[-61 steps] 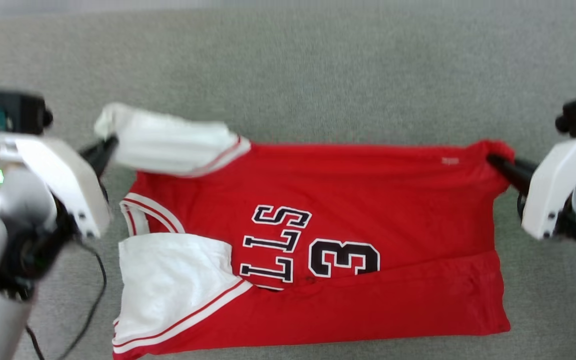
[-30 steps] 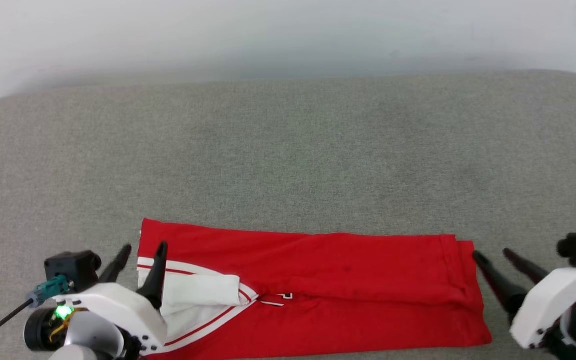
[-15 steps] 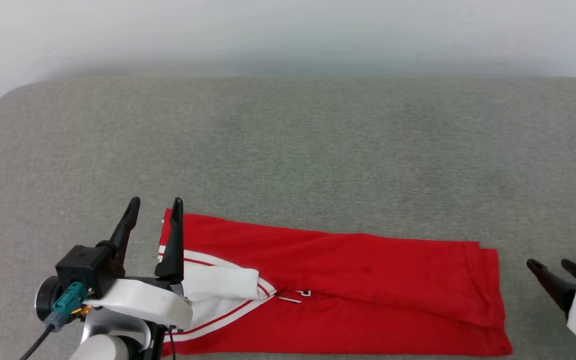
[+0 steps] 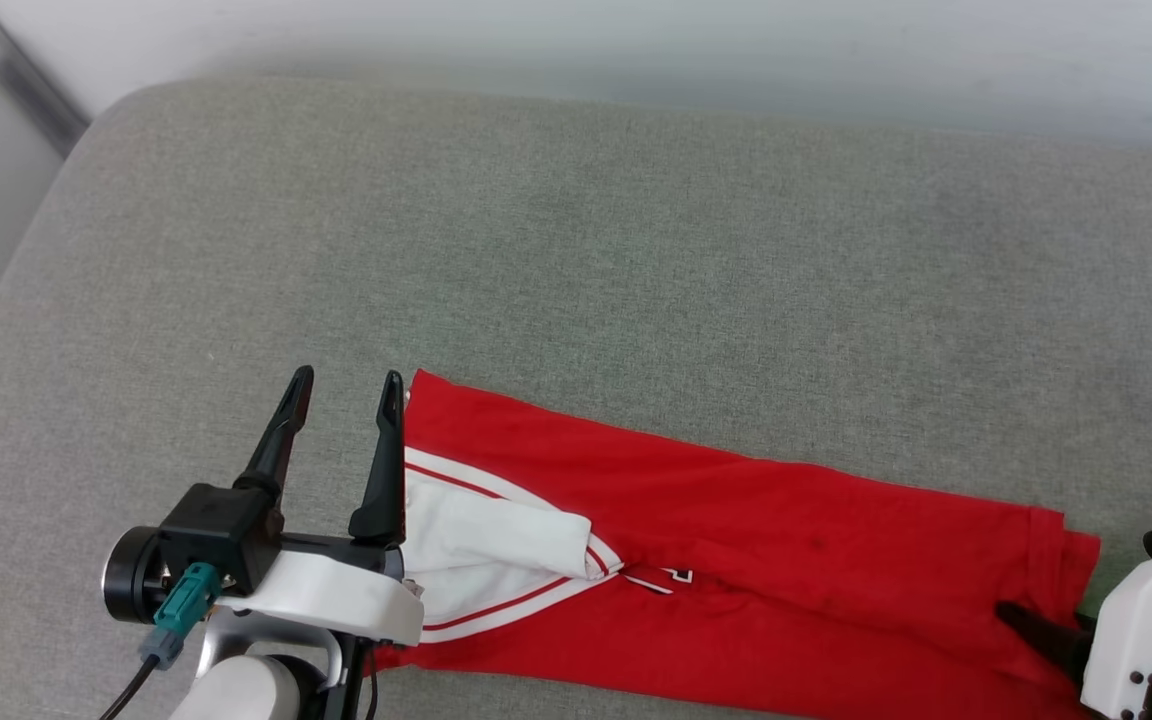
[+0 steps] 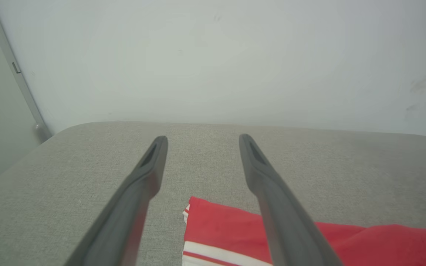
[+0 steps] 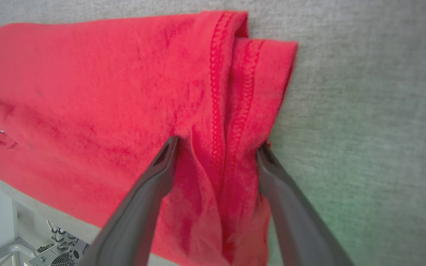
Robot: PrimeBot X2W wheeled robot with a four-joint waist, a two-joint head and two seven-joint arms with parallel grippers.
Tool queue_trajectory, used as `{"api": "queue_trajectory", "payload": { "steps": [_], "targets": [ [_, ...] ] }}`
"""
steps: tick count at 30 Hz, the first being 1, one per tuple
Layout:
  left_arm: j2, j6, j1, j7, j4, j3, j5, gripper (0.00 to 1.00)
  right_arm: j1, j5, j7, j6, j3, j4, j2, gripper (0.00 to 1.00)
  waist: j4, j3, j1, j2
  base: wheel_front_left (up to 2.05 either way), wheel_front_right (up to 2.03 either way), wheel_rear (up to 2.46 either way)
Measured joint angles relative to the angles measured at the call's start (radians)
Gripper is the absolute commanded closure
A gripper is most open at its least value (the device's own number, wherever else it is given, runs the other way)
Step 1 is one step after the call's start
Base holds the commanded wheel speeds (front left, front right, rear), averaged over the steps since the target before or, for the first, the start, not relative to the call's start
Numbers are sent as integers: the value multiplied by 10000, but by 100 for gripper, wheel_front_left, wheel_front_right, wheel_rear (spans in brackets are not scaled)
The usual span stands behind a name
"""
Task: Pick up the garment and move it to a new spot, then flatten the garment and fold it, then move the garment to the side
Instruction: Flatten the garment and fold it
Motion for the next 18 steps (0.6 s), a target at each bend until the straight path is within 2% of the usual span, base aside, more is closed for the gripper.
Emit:
{"api": "queue_trajectory", "payload": {
  "steps": [1,2,11,18],
  "targets": [
    [0,4,0,-4,-4,-2,2,0,-24,52,-4,-2,52,54,-42,76,10,-26,0,0,0,0,0],
    [6,23,1,-21,-13,-2,2,0,-49,90,-6,-8,107,102,-75,100,5,-73,0,0,0,0,0],
    [211,119,244,-46,288,79,0,0,-303,424,-336,2,767,82,-249,100,-244,-766,1,0,0,0,0],
    [278,242,609,-180,464,263,-167,0,-399,366,-349,4,602,301,-504,100,-782,-1222,1,0,0,0,0]
  ]
}}
